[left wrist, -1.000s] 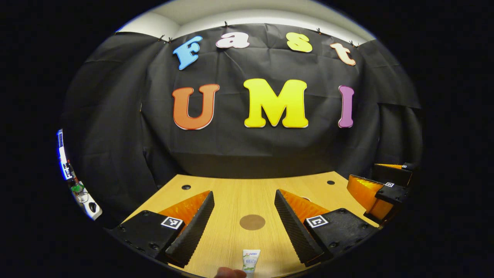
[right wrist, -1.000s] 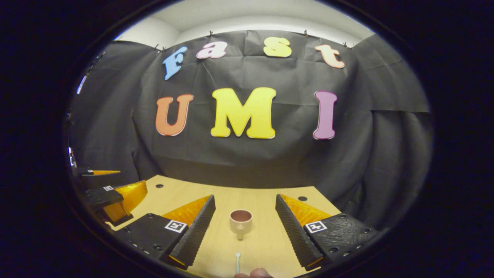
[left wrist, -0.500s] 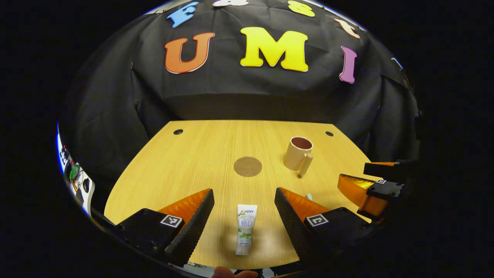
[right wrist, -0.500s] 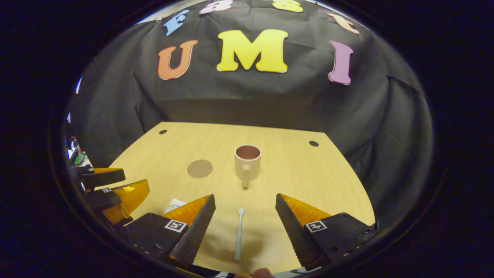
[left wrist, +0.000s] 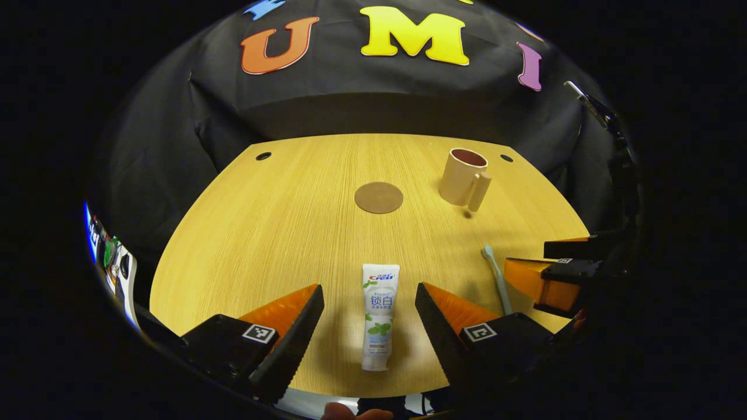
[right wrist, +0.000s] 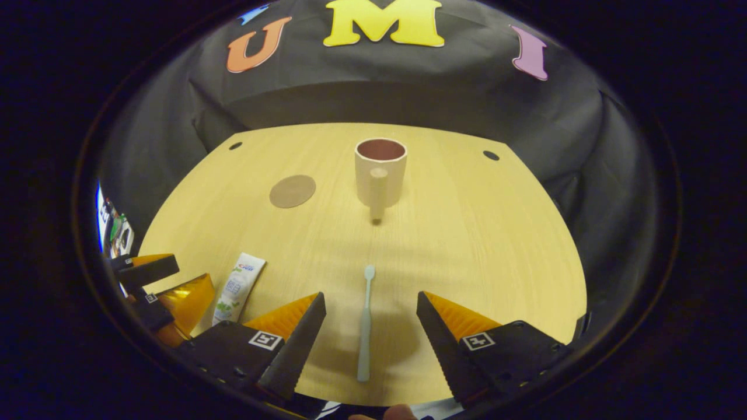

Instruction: Put the toothbrush and toothpaste on the desktop into the cup, then pick up the cup and place it on the coaster on the desktop.

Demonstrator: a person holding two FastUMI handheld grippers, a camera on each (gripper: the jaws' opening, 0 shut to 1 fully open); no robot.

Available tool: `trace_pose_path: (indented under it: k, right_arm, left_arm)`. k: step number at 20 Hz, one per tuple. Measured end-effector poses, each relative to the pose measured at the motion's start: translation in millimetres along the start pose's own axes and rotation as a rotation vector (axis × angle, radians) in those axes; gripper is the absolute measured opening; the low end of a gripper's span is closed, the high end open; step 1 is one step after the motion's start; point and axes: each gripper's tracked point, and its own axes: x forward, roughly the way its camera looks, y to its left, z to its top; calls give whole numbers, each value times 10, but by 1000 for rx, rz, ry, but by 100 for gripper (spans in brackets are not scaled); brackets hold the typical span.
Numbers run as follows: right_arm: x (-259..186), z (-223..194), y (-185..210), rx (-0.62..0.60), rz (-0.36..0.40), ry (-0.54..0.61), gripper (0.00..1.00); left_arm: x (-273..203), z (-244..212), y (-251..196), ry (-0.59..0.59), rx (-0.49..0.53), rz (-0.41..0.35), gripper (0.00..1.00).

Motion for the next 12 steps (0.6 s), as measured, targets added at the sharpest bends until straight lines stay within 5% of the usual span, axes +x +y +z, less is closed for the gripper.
trace_pose_path:
  k: [6,12]
  right_arm:
    - [353,-161,35,1,7,68,96]
    - [494,-197,63,8,13,98,74]
  left_arm:
    - [138,-209,-9,36,2,-14,100]
    - [254,-345,2,77,16,-19,100]
